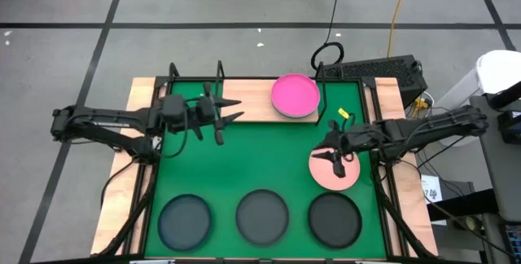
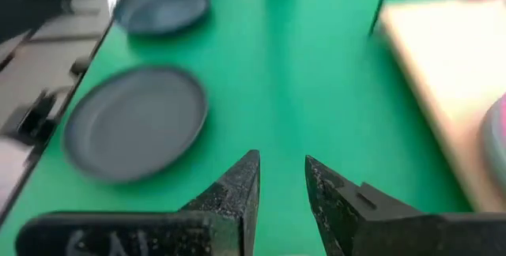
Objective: Place and stack plates onto a shelf
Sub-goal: Put the right black plate on the shelf
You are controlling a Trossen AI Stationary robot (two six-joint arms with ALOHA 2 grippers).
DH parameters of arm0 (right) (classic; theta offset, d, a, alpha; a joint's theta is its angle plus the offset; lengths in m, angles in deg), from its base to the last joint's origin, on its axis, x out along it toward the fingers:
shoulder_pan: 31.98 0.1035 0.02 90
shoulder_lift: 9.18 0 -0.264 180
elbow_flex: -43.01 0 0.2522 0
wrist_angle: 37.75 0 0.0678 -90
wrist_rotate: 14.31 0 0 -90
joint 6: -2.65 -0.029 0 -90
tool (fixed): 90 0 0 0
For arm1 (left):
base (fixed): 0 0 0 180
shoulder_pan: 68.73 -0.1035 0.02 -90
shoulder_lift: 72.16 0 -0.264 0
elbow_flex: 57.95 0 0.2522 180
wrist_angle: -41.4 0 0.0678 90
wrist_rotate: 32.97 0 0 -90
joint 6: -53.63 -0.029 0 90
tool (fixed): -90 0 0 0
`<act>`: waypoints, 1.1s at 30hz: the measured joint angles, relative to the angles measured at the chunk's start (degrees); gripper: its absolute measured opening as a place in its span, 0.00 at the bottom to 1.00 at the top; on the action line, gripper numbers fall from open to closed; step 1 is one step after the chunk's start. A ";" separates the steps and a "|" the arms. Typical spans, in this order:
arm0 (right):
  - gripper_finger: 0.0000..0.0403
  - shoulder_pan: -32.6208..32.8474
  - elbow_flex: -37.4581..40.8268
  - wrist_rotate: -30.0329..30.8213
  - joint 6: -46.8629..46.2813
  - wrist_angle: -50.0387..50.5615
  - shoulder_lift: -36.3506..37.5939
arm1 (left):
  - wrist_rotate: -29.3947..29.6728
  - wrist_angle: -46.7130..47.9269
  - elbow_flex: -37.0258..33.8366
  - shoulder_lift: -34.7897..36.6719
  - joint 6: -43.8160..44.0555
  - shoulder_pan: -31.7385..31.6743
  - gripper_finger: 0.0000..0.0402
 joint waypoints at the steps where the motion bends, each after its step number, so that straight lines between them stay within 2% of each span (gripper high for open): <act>1: 0.21 0.02 0.00 -0.49 -0.91 0.91 -0.64 | 0.03 -0.03 -0.94 1.10 0.72 0.03 0.39; 10: 0.21 0.51 -0.09 -8.40 -4.48 2.24 -6.60 | 0.02 -8.84 -12.06 7.93 4.08 0.07 0.39; 20: 0.21 4.12 -0.09 -19.57 -10.66 4.34 -15.77 | 0.02 -19.56 -21.74 8.60 10.19 0.70 0.39; 25: 0.21 6.70 -0.09 -19.71 -10.06 3.86 -20.84 | 0.04 -24.02 -24.81 8.59 10.81 0.68 0.39; 33: 0.21 9.97 -0.09 -22.52 -5.52 -1.03 -28.39 | 0.04 -23.97 -24.96 8.59 11.36 0.66 0.39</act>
